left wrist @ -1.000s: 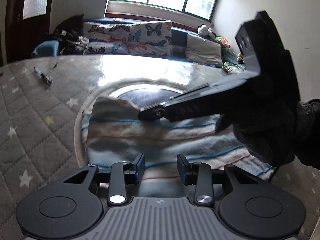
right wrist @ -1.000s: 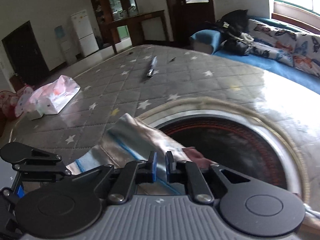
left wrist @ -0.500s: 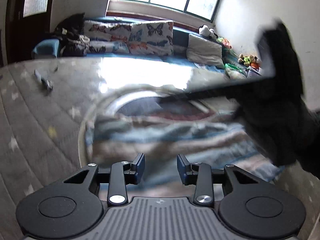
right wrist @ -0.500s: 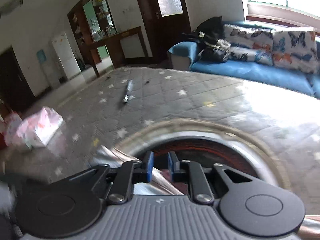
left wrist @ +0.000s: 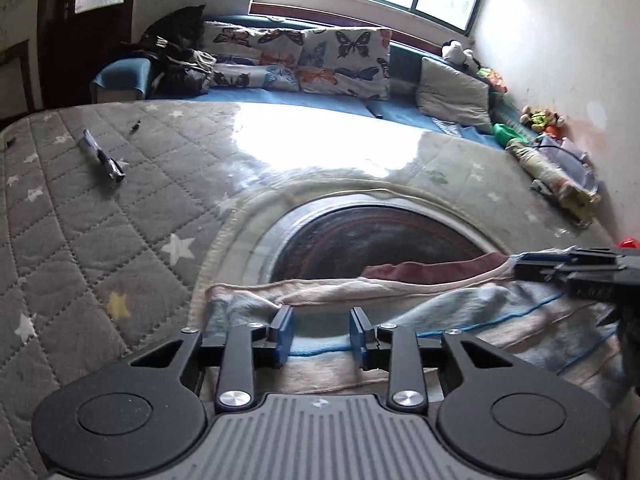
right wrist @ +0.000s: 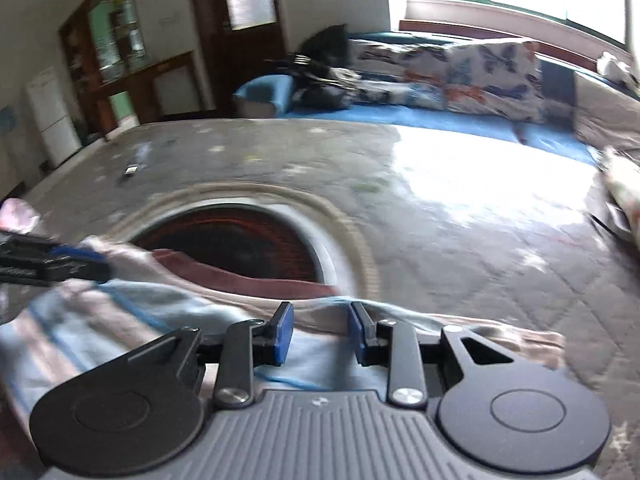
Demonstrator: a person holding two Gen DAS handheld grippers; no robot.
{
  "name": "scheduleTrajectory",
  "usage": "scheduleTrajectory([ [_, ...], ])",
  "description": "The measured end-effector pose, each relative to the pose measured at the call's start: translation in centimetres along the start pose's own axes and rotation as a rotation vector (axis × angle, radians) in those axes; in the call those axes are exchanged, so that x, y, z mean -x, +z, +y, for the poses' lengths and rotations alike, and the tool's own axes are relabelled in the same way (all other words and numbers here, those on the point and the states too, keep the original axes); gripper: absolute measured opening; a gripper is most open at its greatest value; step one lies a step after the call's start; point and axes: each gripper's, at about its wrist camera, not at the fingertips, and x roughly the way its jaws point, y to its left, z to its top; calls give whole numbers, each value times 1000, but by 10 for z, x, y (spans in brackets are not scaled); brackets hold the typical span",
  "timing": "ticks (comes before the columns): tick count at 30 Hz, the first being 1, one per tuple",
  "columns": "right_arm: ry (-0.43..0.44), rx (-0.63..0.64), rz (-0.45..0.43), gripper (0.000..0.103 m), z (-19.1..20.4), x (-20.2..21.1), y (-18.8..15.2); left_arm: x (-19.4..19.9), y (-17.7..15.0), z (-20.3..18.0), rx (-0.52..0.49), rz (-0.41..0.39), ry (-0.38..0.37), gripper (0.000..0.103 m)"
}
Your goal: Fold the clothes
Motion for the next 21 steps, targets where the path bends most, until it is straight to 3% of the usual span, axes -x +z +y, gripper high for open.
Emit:
scheduleTrajectory([
  [4, 6, -44, -32, 27, -11, 9, 1, 11, 5, -10, -6, -31, -5, 31],
  [6, 11, -24, -39, 35, -9, 15, 1, 17, 8, -22, -31, -45, -27, 31],
  [10, -12, 13, -33, 35, -5, 20, 0, 10, 8, -46, -74, -33, -71, 32],
  [15, -39, -40, -21, 35, -18, 19, -7, -14, 0, -55, -75, 17, -69, 35],
  [21, -76, -25, -60, 36, -23, 50, -18, -7, -5, -58, -76, -6, -73, 42],
])
